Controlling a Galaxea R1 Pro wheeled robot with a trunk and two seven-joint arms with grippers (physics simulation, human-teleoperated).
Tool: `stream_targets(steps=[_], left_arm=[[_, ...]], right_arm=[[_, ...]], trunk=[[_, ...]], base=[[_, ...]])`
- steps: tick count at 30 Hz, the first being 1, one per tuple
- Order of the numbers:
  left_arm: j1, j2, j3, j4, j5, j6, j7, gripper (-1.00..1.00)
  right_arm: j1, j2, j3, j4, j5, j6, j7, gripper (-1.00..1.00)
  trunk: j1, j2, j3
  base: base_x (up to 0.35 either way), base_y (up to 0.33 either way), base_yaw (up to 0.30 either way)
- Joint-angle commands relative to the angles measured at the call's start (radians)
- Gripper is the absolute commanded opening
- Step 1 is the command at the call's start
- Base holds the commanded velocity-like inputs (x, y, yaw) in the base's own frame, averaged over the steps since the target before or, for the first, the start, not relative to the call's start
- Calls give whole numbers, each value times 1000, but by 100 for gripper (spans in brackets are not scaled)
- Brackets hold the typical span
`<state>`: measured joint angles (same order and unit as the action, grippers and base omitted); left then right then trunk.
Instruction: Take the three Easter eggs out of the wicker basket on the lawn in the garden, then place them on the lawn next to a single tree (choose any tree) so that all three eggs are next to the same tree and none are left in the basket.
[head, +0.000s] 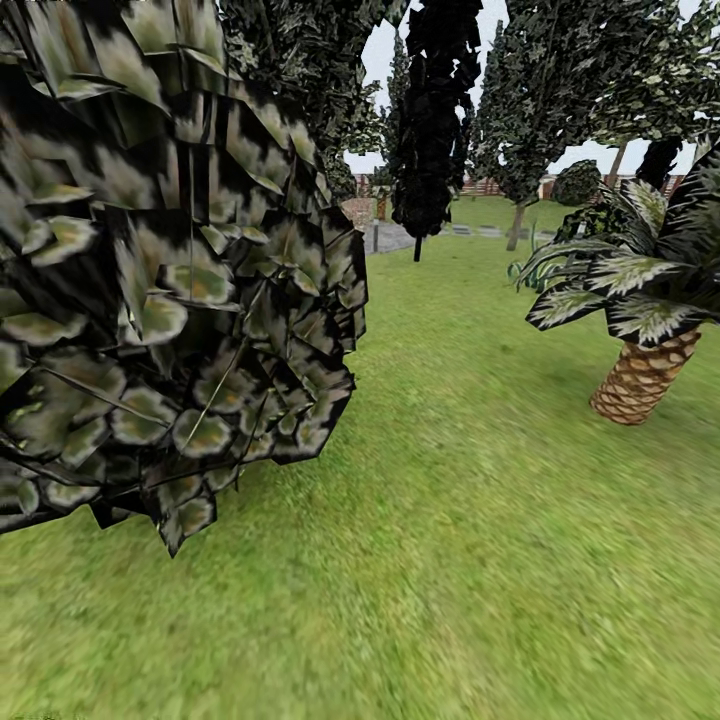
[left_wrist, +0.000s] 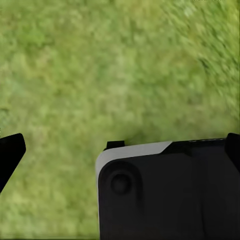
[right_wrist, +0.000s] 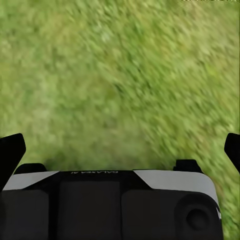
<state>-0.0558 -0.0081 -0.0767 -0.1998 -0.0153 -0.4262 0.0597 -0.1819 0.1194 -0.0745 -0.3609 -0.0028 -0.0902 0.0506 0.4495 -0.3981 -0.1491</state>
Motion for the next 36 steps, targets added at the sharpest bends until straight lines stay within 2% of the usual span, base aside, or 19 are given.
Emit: stream_targets(steps=[1,8,20,36], left_arm=[[-1,0,-8,1,-2,-3,6,100],[-1,0,-7,1,-2,-3,6,100],[-1,0,-8,1,-1,-3,6,100],[-1,0,-9,2,-3,-3,6,100]], right_arm=[[-1,1,-8,0,0,-3,5,100],[-1,2,-7,0,-1,-3,5,100],[-1,3,-7,0,-1,-3,5,100],[-1,3,-7,0,-2,-3,5,100]], trunk=[[1,-2,-2],[1,-2,-2],[1,-2,-2],[1,-2,-2]], base=[[0,0,199],[0,31,258],[0,190,288],[0,20,291]])
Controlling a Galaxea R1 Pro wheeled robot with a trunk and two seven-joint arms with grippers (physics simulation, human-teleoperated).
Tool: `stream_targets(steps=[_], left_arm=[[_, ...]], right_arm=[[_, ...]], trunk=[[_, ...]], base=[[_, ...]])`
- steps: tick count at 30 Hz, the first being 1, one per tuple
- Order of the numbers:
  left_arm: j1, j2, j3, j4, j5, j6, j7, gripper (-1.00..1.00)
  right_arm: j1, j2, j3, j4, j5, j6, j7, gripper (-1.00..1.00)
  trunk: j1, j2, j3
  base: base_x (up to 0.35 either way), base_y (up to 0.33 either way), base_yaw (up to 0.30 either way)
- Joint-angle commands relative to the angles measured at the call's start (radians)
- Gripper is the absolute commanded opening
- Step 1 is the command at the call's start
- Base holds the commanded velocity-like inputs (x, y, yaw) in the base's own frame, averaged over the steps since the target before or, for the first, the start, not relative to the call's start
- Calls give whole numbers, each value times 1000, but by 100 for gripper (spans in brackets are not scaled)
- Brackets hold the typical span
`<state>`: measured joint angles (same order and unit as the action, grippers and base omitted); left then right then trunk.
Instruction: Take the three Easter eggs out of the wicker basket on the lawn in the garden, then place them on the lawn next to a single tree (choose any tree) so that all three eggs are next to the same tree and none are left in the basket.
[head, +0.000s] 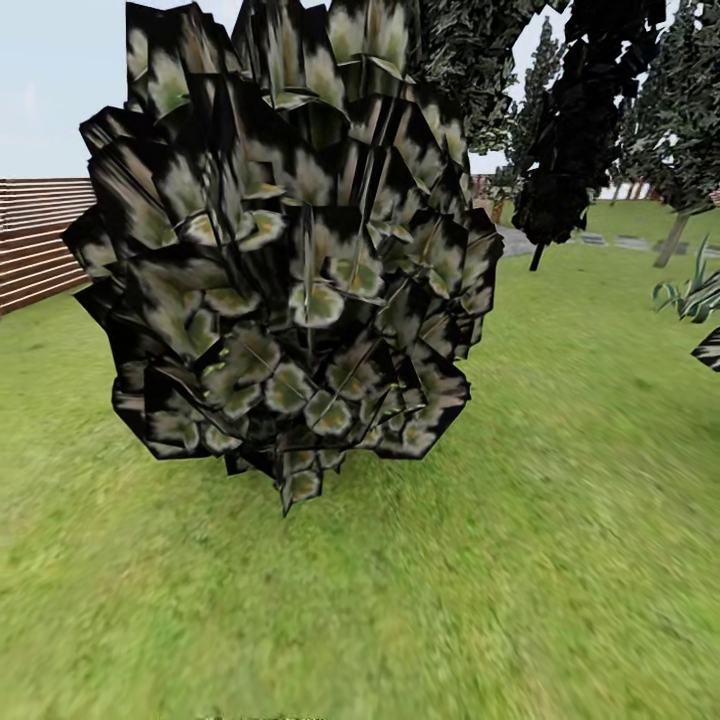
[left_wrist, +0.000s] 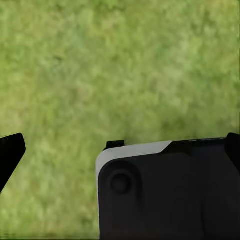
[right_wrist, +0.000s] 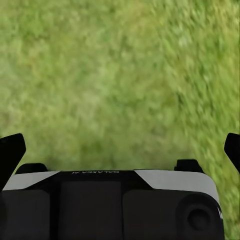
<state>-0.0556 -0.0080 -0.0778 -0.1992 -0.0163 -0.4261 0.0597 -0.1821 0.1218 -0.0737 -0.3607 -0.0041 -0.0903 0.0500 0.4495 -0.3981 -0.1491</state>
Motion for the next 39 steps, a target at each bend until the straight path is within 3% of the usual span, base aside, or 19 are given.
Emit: stream_targets(steps=[1,15,31,39], left_arm=[[-1,0,-8,1,-2,-3,6,100],[-1,0,-7,1,-2,-3,6,100],[-1,0,-7,1,-2,-3,6,100],[-1,0,-7,1,-2,-3,6,100]], right_arm=[[0,1,-8,0,0,-3,5,100],[0,1,-6,0,0,-3,5,100],[0,1,-6,0,1,-3,6,100],[0,2,-6,2,1,-3,5,100]], trunk=[[1,-2,-2],[1,-2,-2],[1,-2,-2],[1,-2,-2]], base=[[0,1,291],[0,0,279],[0,0,41],[0,0,218]])
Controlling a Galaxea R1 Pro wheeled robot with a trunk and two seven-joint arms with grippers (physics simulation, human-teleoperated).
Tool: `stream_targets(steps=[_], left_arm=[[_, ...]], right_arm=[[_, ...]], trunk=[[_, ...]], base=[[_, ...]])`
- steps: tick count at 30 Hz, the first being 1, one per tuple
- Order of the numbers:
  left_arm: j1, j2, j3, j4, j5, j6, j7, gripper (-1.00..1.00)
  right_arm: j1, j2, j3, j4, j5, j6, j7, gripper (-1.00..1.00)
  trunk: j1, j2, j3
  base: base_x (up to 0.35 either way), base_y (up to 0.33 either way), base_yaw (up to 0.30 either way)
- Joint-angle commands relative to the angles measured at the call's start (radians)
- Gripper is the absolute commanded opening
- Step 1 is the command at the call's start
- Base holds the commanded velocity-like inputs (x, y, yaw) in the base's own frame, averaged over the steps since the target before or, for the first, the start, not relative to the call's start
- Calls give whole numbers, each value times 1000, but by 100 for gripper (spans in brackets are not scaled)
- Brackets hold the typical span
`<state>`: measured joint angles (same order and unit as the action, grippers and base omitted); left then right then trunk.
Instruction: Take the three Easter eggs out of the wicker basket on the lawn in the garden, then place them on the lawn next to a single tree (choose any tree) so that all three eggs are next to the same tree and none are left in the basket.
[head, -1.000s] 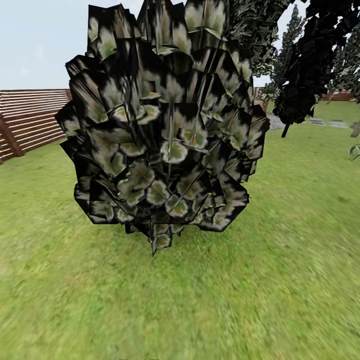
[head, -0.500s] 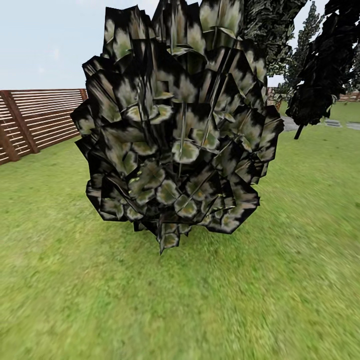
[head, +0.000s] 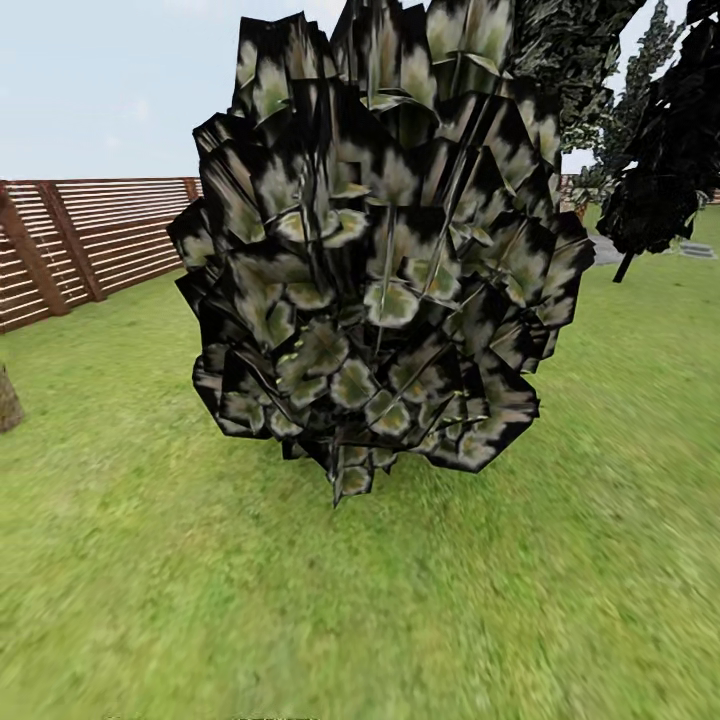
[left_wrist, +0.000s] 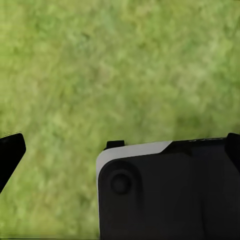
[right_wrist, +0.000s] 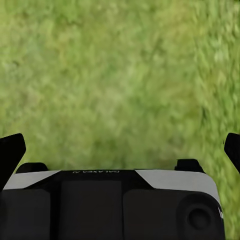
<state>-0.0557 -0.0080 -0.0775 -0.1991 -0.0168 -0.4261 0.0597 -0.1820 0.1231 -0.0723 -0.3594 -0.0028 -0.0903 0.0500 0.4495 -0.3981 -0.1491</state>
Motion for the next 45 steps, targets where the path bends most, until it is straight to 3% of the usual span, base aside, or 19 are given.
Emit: stream_targets(steps=[1,16,45], left_arm=[[-1,0,-8,1,-2,-3,6,100],[-1,0,-7,1,-2,-3,6,100],[-1,0,-7,1,-2,-3,6,100]], right_arm=[[-1,1,-7,1,0,-3,5,100],[-1,1,-6,12,0,-3,4,100],[-1,3,-6,13,0,-3,4,100]], trunk=[[1,-2,-2],[1,-2,-2],[1,-2,-2]], base=[[0,0,270],[0,55,286],[37,204,290]])
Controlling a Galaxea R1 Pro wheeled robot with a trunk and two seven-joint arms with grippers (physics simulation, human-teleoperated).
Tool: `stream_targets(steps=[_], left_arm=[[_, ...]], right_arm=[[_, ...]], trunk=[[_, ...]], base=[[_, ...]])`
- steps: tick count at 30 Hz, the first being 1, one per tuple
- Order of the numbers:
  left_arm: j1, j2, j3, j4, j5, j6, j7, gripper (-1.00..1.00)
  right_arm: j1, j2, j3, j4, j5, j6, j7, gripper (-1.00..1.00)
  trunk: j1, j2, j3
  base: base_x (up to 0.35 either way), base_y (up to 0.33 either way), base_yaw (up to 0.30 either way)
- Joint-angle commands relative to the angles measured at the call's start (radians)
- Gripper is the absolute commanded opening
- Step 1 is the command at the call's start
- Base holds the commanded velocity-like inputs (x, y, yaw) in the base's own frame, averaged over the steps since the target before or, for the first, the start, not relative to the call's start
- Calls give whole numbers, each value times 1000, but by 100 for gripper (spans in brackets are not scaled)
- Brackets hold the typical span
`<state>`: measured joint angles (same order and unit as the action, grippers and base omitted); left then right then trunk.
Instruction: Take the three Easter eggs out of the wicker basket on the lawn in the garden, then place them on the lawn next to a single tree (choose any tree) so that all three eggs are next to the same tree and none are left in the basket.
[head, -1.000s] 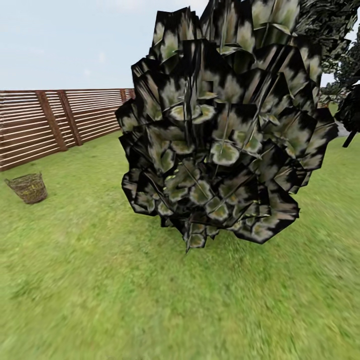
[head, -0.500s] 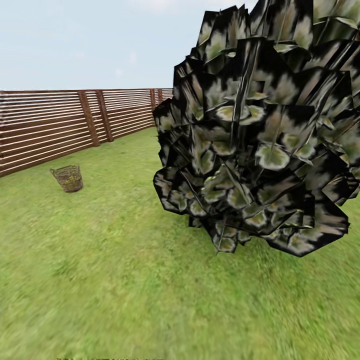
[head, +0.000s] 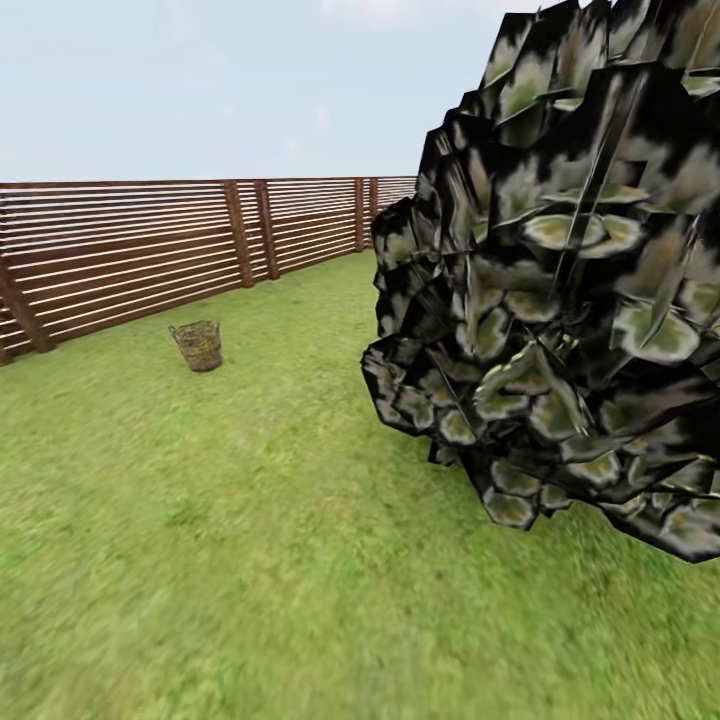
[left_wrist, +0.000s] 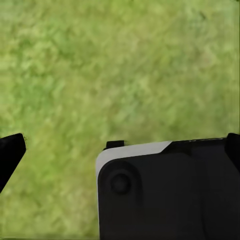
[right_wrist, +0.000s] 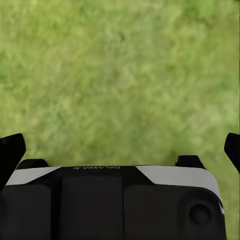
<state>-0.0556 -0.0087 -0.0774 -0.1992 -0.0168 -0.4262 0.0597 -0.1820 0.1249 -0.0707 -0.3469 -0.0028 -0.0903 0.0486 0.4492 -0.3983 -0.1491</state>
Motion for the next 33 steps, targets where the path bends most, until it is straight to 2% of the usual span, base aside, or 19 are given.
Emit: stream_targets(steps=[1,9,19,33], left_arm=[[-1,1,-7,1,-2,-3,6,100],[-1,1,-7,0,-2,-4,6,100],[-1,0,-7,0,0,-4,6,100],[-1,0,-7,1,0,-3,6,100]], right_arm=[[0,1,-7,0,0,-3,5,100],[0,1,-6,0,0,-3,5,100],[0,1,-6,0,0,-3,5,100],[0,1,-6,0,0,-3,5,100]], trunk=[[1,-2,-2],[1,-2,-2],[1,-2,-2],[1,-2,-2]], base=[[167,129,290],[176,168,290],[62,48,290],[232,161,290]])
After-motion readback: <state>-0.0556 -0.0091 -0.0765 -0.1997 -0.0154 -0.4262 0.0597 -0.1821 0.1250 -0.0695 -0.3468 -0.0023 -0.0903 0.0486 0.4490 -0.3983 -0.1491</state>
